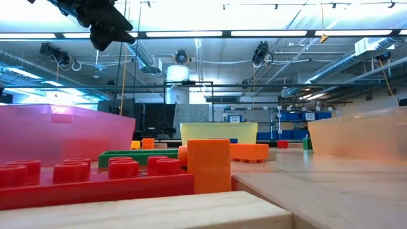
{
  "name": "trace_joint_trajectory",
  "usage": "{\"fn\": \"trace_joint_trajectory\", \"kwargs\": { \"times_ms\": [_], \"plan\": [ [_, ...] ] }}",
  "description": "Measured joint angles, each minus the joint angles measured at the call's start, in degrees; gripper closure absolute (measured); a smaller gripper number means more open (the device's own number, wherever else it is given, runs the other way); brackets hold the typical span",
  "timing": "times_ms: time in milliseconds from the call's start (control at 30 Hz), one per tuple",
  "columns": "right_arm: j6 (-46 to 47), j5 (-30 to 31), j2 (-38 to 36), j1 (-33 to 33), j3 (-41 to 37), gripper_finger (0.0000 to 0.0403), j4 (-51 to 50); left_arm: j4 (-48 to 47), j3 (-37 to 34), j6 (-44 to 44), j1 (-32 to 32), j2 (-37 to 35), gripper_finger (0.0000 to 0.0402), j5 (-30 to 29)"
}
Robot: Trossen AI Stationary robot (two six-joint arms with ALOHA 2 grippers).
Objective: Sort blocks by size
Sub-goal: Put the wooden block into the yellow bin
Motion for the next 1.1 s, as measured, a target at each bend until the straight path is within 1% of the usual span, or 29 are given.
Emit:
{"fn": "trace_joint_trajectory", "kwargs": {
  "times_ms": [233,400,500,700,833,967,1100],
  "plan": [
    [-1.3,0.0,0.1,-0.4,0.5,0.0279,1.0,1.2,0.0,0.1,0.0,0.0,0.0224,0.0],
    [-1.1,-0.5,0.6,-1.9,2.4,0.0280,0.7,1.1,0.0,0.1,0.0,0.0,0.0224,0.0],
    [-1.3,0.5,0.7,-3.1,4.5,0.0280,0.7,1.1,0.0,0.1,0.0,0.0,0.0224,0.0],
    [-1.4,8.8,0.6,-5.5,9.4,0.0280,-0.6,1.1,0.0,0.1,0.0,0.0,0.0224,-0.2],
    [-2.9,15.7,0.6,-7.9,13.0,0.0280,-1.1,1.1,0.0,1.0,0.0,0.0,0.0224,-0.2],
    [-7.4,21.5,0.6,-11.2,17.2,0.0280,-1.5,1.1,0.0,3.3,0.0,0.0,0.0224,-0.3],
    [-12.0,27.7,0.6,-15.9,21.7,0.0280,-2.5,1.1,0.0,3.5,0.0,0.0,0.0224,-0.3]
  ]
}}
